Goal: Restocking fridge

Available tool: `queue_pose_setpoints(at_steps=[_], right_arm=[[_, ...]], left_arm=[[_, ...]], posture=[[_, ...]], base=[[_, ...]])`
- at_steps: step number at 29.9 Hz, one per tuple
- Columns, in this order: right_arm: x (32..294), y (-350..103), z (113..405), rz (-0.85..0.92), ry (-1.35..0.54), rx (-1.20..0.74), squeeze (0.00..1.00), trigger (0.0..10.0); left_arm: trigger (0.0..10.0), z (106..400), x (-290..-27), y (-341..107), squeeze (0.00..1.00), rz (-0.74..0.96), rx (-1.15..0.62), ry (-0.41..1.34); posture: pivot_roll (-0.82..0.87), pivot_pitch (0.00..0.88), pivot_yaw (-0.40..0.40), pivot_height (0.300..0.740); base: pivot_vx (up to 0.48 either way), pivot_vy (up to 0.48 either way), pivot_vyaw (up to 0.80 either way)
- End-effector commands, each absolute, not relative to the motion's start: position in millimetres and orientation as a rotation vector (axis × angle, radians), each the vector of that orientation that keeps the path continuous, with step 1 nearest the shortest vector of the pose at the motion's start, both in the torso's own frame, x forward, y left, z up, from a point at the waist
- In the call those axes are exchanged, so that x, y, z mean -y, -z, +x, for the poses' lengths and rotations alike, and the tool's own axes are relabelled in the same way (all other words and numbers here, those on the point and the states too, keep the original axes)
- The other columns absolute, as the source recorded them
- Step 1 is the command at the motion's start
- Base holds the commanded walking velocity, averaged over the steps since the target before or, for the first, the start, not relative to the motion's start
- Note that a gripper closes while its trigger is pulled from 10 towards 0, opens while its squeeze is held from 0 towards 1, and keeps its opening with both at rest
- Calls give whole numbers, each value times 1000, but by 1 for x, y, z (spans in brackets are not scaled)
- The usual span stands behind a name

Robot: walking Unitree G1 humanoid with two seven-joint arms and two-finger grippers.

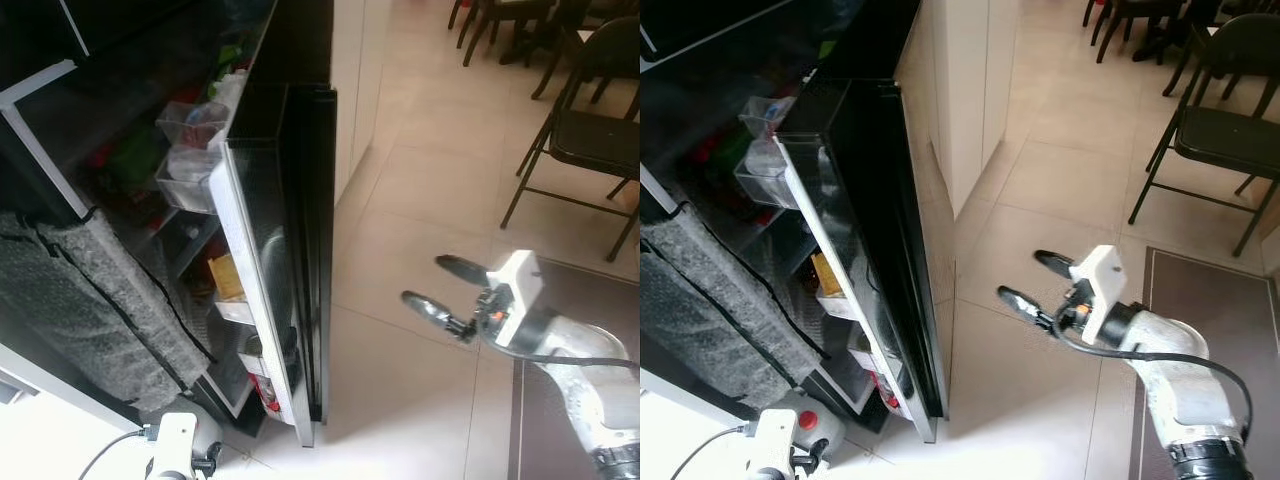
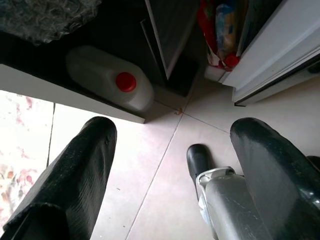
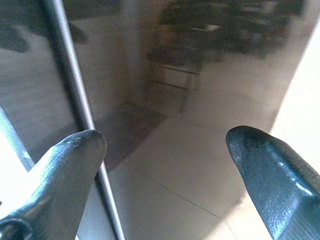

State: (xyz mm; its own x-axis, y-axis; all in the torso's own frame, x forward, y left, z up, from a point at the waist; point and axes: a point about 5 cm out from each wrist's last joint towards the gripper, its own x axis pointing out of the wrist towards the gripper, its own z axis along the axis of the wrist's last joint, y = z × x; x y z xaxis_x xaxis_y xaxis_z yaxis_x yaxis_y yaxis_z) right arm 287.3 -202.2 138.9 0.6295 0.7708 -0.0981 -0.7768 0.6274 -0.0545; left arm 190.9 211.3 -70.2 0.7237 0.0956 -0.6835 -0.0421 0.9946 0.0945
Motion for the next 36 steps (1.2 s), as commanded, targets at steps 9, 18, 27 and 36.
queue_pose_setpoints(at_steps=[9, 18, 27, 36], right_arm=[[171, -146, 282, -114, -1073, -80, 0, 10000], [152, -150, 291, -114, -1108, -46, 0, 10000], [132, -162, 305, -146, -1140, 22, 0, 10000], [120, -159, 315, -179, -1175, 12, 0, 10000]], left_arm=[[10000, 182, -220, 73, 0, 85, -784, -104], [10000, 186, -220, 71, 0, 88, -771, -101], [10000, 188, -219, 70, 0, 85, -762, -107], [10000, 184, -219, 72, 0, 80, -767, -114]], posture=[[-48, 86, 34, 740], [-45, 71, 38, 740], [-31, 82, 31, 740], [-22, 98, 26, 740]], base=[[0, 0, 0], [0, 0, 0], [0, 0, 0], [0, 0, 0]])
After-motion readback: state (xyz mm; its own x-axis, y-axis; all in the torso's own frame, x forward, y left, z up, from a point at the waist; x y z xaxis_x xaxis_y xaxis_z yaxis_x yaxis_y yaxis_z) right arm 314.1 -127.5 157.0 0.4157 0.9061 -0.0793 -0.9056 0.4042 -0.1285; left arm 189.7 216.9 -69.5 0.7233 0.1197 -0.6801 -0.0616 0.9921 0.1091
